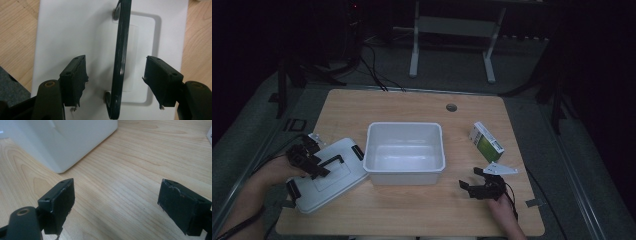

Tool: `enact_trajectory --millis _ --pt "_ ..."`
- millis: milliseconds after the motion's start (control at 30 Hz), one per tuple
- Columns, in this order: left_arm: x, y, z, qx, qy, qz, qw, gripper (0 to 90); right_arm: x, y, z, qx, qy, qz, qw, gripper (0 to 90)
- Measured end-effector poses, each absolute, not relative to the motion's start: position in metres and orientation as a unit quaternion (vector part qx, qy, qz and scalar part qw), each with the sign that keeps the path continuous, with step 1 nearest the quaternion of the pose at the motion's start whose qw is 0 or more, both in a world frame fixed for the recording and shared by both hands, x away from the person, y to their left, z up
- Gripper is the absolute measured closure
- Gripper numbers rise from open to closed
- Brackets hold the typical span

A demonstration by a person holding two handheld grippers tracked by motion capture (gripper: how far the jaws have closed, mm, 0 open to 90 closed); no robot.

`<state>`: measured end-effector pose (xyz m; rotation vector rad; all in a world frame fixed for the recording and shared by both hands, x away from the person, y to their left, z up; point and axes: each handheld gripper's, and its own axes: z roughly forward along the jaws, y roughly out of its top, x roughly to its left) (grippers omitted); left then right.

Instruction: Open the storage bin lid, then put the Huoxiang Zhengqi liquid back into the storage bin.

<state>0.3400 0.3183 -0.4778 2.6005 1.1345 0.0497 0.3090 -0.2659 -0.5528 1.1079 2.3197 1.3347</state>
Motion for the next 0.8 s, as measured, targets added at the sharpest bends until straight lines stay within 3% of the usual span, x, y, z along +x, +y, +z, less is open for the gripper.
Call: enact_trajectory --millis 333,633,800 --pt "0.34 0.318 -0.47 0.906 0.392 0.024 0.155 34.6 0.309 -0.271 -0.542 0.386 0.786 0.464 0.132 13.7" --pt "0.34 0.321 -0.469 0.906 0.394 0.025 0.155 34.6 0.31 -0.273 -0.5 0.375 0.782 0.483 0.117 11.4" --pt "0.338 0.321 -0.472 0.907 0.39 0.016 0.159 33.2 0.317 -0.279 -0.482 0.375 0.785 0.47 0.151 11.5"
